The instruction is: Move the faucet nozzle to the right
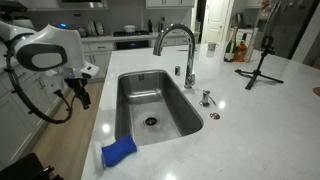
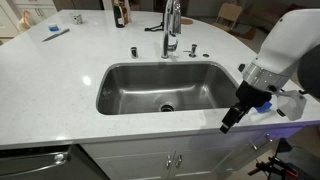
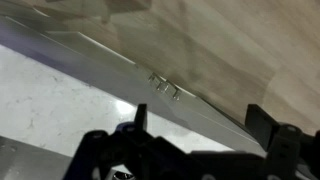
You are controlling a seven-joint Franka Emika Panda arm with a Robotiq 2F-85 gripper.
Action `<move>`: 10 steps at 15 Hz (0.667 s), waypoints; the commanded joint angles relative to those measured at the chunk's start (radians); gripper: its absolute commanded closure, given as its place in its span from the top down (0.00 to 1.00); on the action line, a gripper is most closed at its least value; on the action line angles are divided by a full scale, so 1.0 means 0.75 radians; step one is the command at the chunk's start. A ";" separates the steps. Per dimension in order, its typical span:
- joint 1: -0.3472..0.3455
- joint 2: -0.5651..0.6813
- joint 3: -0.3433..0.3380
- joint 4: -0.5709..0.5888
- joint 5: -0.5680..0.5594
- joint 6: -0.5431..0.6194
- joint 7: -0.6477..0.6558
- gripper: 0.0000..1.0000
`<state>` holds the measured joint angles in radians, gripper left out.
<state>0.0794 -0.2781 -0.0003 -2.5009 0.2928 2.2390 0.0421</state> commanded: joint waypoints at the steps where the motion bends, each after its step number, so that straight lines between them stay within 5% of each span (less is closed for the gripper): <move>1: -0.011 0.000 0.010 0.002 0.002 -0.003 -0.002 1.00; 10: 0.002 0.323 0.076 0.428 -0.038 -0.005 0.100 1.00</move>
<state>0.0797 -0.1593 0.0358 -2.3210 0.2837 2.2388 0.0639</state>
